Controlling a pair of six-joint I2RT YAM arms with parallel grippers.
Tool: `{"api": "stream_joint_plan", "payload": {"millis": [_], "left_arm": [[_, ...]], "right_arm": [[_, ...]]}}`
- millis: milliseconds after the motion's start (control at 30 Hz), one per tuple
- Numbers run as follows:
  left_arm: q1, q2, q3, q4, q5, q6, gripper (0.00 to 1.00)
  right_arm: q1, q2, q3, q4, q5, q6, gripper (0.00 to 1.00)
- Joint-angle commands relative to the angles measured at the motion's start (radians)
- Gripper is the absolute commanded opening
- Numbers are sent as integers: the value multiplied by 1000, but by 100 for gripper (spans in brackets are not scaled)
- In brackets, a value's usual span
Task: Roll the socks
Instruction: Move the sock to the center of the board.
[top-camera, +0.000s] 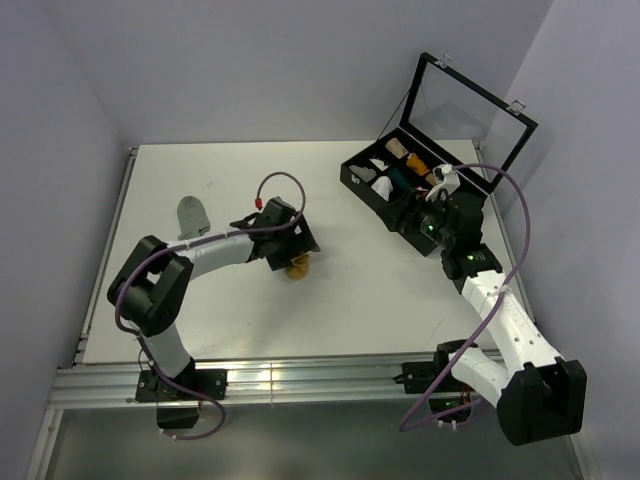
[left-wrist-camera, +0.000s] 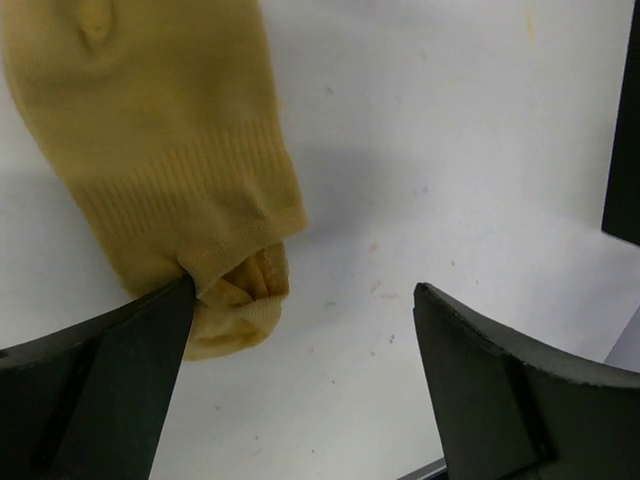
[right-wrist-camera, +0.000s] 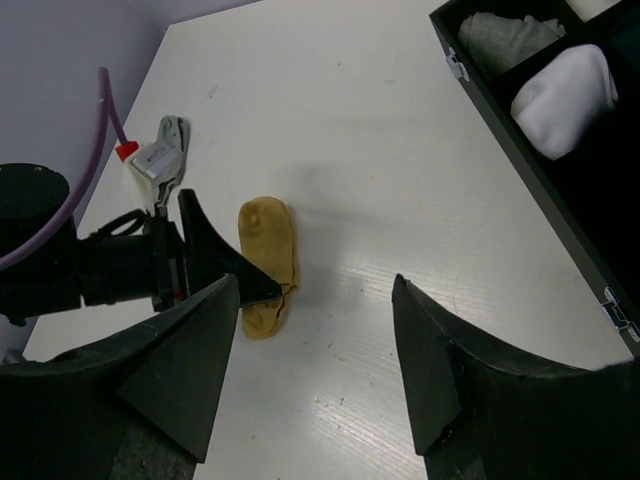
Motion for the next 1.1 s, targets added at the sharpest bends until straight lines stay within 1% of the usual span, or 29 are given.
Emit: {"api": "stream_joint_plan", "payload": {"millis": [0,67,133,167,200,233,267,300,333,367,433,467,533,567,633,767,867,1067], "left_arm": [[-35,-69,66,-84,-100,22,96],[-50,-130,69,-102,-135,50,96],[-52,-196,51,-107,-185,70,96],[-50,-214,42,-107,-213,77,96],[-50,-233,20,-104,-265,85,95],[-47,-256,10,-101,-291,94,95],[-44,-264,2,-98,-307,97,94],[-37,-262,-4,-96,-310,99,91],[-12,-253,-3,-88,-305,104,91],[0,-244,-1,-79,-302,113,89],[25,-200,23,-58,-302,139,85],[29,-179,37,-50,-304,150,83],[39,-108,89,-53,-316,171,79],[43,-81,109,-56,-313,179,76],[49,-6,172,-61,-316,208,74],[49,106,270,-64,-298,262,68],[46,178,284,-30,-249,300,65],[11,262,313,11,-147,360,65]], "right_arm": [[0,-13,2,11,-20,-40,70],[10,5,11,11,-36,-54,70],[46,22,29,-6,-21,-92,65],[68,44,52,-43,24,-109,62],[97,54,64,-61,56,-129,61],[159,68,77,-80,82,-167,60],[193,94,97,-107,104,-185,58],[226,111,106,-121,151,-198,57],[282,142,114,-139,165,-215,55],[303,159,124,-141,171,-221,50],[348,195,137,-152,179,-232,45],[364,234,141,-146,181,-234,40],[395,271,149,-135,174,-237,34],[424,307,169,-144,173,-235,29],[447,340,181,-153,188,-232,29],[479,334,175,-155,208,-229,29],[481,309,163,-170,248,-234,29],[481,252,131,-190,314,-240,28]]}}
